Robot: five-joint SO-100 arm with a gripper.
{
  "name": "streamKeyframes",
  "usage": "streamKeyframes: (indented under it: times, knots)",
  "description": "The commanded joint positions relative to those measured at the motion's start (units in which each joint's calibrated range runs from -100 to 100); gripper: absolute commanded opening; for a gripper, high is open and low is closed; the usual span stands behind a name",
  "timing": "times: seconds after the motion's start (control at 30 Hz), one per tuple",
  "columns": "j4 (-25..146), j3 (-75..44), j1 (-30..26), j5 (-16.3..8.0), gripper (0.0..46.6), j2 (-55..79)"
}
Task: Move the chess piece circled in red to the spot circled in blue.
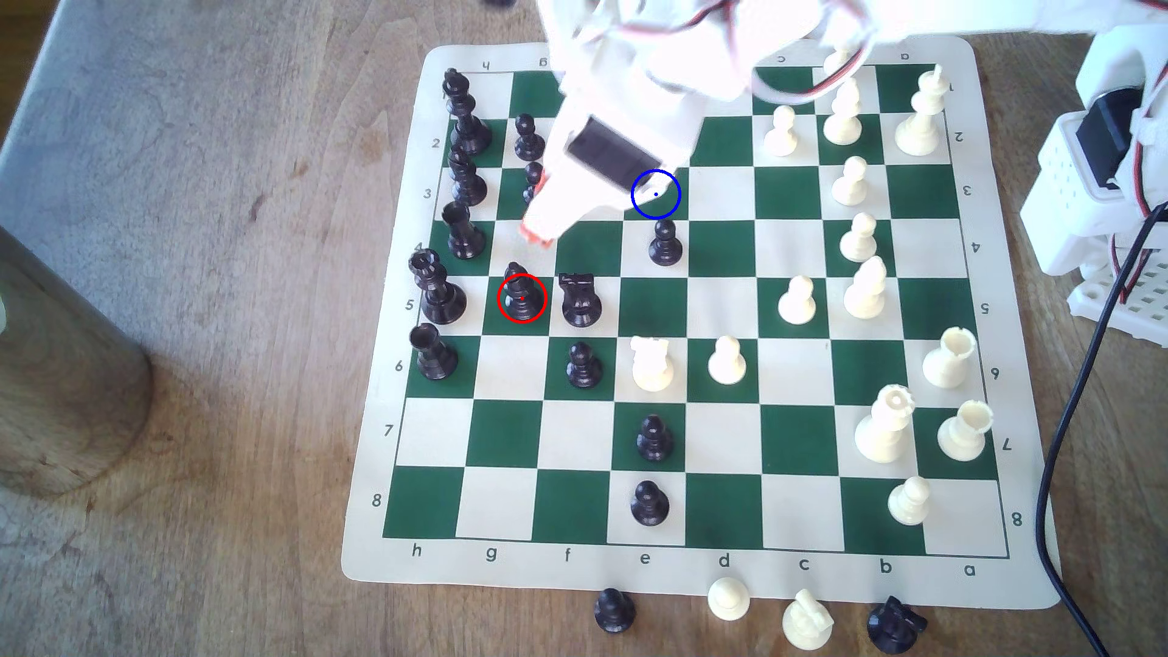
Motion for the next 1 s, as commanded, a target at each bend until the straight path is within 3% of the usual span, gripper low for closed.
streamKeyframes:
  times: [0.0, 0.13, 0.97]
  knots:
    - [-2.60, -5.05, 1.31, -0.34, 10.5, 0.82]
    - [-4.32, -5.05, 2.95, -0.44, 13.5, 2.78]
    - [-6.37, -14.93, 2.64, -0.15, 12.8, 18.91]
